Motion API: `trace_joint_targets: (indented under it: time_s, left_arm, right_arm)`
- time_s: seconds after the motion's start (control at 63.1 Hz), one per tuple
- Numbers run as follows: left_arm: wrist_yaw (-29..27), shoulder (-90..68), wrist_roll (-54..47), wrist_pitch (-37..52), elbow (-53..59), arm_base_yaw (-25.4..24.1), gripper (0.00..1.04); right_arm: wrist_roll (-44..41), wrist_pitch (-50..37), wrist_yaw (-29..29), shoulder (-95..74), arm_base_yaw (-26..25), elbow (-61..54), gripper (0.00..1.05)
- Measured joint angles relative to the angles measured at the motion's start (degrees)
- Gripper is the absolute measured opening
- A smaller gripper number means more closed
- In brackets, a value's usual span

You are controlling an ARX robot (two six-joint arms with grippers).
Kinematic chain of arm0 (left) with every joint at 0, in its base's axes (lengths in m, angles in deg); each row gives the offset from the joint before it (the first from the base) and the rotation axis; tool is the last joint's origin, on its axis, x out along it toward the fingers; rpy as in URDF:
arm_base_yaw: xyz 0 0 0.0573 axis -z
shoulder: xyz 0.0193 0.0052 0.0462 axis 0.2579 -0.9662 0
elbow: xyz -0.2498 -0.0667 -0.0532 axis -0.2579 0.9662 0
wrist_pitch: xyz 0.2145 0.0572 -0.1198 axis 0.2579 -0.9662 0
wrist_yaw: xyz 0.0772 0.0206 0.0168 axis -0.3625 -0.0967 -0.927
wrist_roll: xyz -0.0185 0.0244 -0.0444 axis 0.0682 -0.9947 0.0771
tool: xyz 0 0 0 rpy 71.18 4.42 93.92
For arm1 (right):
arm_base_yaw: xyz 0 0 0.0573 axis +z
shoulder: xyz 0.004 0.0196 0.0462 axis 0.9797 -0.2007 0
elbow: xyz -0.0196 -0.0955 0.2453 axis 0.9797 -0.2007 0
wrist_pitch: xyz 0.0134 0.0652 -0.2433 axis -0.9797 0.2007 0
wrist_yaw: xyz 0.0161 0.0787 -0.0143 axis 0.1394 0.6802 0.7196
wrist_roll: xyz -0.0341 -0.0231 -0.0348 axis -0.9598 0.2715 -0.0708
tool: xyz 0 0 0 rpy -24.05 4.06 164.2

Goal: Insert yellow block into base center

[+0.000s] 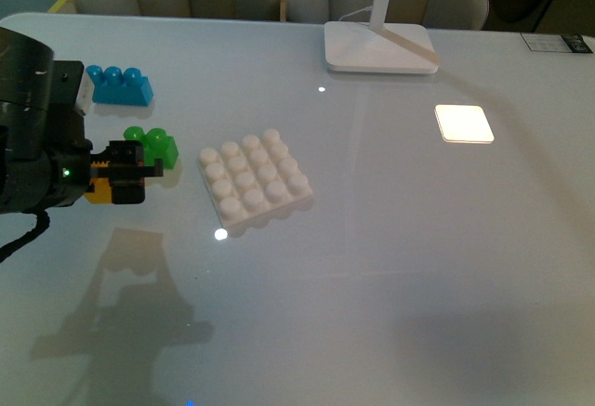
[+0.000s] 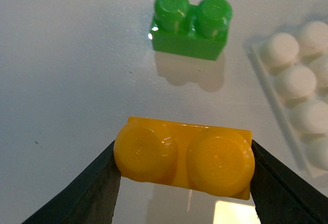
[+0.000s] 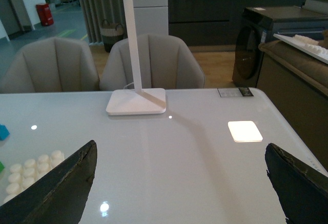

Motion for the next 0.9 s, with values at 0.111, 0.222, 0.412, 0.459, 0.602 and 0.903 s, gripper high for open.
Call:
trace_joint_targets:
  time_s: [0.111,0.222,0.412,0.459,0.602,0.903]
  left_arm:
    - [-1.4,0.0,5.1,-4.1,-2.7,3.3,0.62]
    - [-2.6,-0.1,9.0,-7.0,-5.4,5.6,0.62]
    - [-4.9,-2.2,15.3,-9.8,-10.3,8.1,0.62]
    - [-6.3,-3.1,16.3,-9.8,-11.7,8.7,0.62]
    - [-9.3,-5.1,18.4,-9.7,-14.9,10.0,0.62]
    - [-13.2,-8.5,21.7,-12.1,-19.0,11.9,0.62]
  right_arm:
    - [0.0,0.0,0.0,0.0,0.0,0.0,0.96]
    - [0.0,0.0,0.0,0.0,0.0,0.0,0.96]
    - [0.0,0.0,0.0,0.0,0.0,0.0,0.96]
    - [0.0,0.0,0.0,0.0,0.0,0.0,0.96]
    - [0.0,0.0,0.0,0.0,0.0,0.0,0.96]
    - [0.0,0.0,0.0,0.0,0.0,0.0,0.96]
